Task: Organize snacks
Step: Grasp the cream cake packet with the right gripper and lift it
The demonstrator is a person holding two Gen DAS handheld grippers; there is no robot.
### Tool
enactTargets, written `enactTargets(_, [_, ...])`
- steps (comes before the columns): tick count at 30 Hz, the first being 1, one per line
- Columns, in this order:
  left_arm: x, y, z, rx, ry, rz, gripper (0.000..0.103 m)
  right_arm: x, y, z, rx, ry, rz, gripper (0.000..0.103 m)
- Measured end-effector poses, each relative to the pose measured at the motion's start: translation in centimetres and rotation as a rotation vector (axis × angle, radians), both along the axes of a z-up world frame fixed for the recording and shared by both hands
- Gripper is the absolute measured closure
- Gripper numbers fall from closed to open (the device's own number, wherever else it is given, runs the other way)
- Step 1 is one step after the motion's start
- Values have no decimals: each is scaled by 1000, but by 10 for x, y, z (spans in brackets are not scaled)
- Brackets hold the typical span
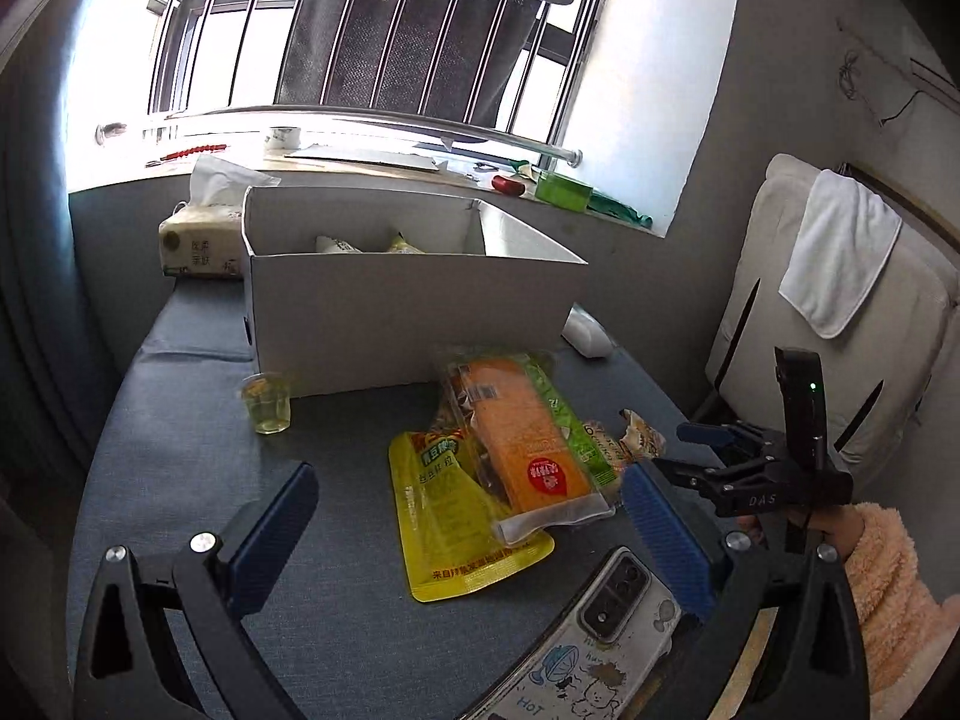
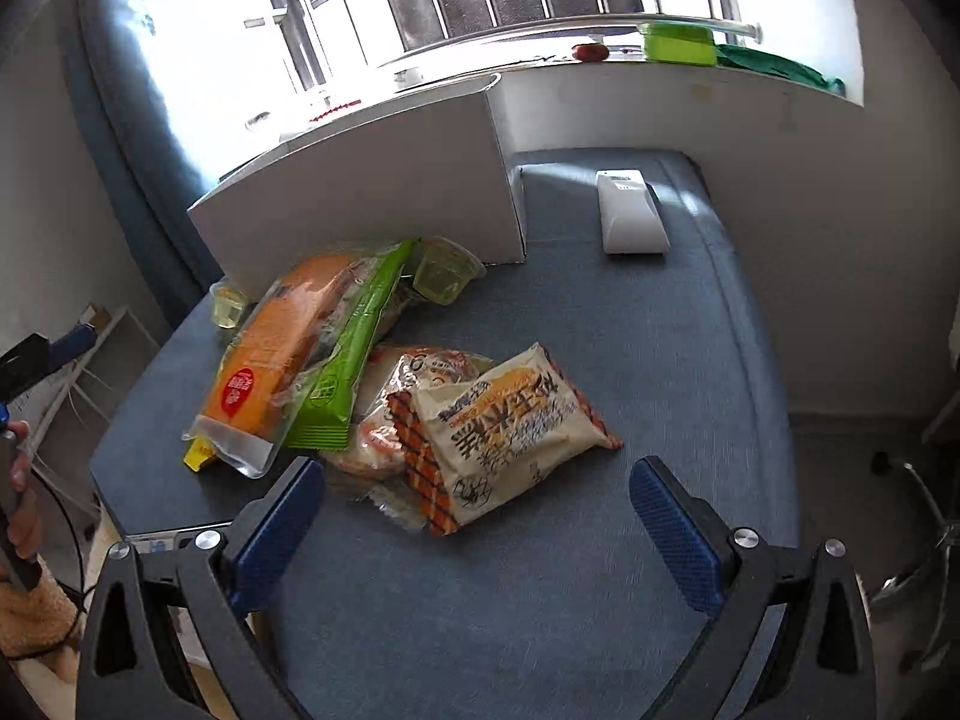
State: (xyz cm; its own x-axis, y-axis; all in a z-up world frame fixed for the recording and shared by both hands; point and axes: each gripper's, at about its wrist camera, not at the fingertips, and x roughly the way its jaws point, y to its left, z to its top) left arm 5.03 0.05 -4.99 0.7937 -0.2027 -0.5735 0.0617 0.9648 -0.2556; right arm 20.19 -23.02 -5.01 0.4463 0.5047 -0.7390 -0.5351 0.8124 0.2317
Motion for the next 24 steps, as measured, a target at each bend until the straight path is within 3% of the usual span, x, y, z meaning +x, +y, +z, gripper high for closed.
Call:
enactTargets(8, [9, -8, -8, 32, 37, -16, 0, 27, 16, -17, -66, 33, 136, 2])
enactTargets(9, [10, -8, -9, 33, 42, -15, 0, 26, 15, -15, -48, 36, 145, 10])
enactTargets(10, [11, -8, -10, 31, 47, -13, 0, 26, 13, -13, -23, 42, 146, 27])
enactTargets(11, [13, -8, -11, 28, 52, -13, 0, 25, 11, -12, -6, 46, 136, 36])
enactTargets(14, [19, -10, -13, 38, 62, -19, 0, 16, 8, -6, -22, 16, 121, 41])
enactTargets(17, [32, -16, -15, 54, 79, -40, 0, 7, -2, 2, 50, 37, 85, 44])
enactTargets(24, [92, -46, -26, 125, 179, -69, 0, -19, -13, 25, 144, -18, 32, 44])
